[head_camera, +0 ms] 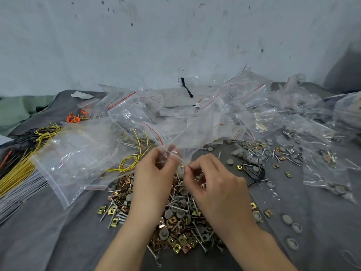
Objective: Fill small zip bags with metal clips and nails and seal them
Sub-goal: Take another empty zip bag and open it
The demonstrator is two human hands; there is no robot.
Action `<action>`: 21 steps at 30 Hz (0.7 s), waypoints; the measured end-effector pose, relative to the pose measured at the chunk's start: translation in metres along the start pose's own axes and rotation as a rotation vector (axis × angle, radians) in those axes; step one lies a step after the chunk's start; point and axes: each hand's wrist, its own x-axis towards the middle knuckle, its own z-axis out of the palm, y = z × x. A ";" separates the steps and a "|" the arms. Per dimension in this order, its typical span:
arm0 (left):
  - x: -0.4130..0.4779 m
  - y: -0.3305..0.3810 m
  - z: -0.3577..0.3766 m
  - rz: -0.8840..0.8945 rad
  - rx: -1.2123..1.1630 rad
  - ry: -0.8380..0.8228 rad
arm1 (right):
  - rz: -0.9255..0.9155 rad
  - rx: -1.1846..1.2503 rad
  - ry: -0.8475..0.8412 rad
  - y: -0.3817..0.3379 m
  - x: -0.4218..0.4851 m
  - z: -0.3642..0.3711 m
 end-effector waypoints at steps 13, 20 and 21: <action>0.000 -0.006 -0.005 -0.258 -0.329 -0.351 | 0.488 0.271 0.092 0.043 0.012 0.000; -0.002 -0.007 -0.010 -0.252 -0.279 -0.439 | 0.705 0.850 0.005 0.075 0.025 -0.014; -0.002 -0.007 -0.010 -0.180 -0.187 -0.423 | 0.670 0.842 0.014 0.076 0.024 -0.015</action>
